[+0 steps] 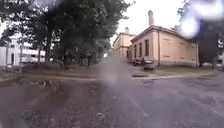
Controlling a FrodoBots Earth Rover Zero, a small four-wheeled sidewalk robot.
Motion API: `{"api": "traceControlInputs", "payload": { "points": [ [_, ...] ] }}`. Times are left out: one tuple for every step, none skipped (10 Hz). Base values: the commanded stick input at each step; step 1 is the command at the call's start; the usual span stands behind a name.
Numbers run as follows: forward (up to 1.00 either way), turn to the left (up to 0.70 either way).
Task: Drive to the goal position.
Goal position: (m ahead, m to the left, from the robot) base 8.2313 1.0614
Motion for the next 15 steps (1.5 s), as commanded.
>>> {"api": "traceControlInputs", "payload": {
  "points": [
    [0.70, 0.00],
    [0.70, 0.00],
    [0.70, 0.00],
    [0.70, 0.00],
    [0.70, 0.00],
    [0.70, 0.00],
    [0.70, 0.00],
    [0.70, 0.00],
    [0.70, 0.00],
    [0.70, 0.00],
    [0.70, 0.00],
    [0.70, 0.00],
    [0.70, 0.00],
    [0.70, 0.00],
    [0.70, 0.00]
  ]
}}
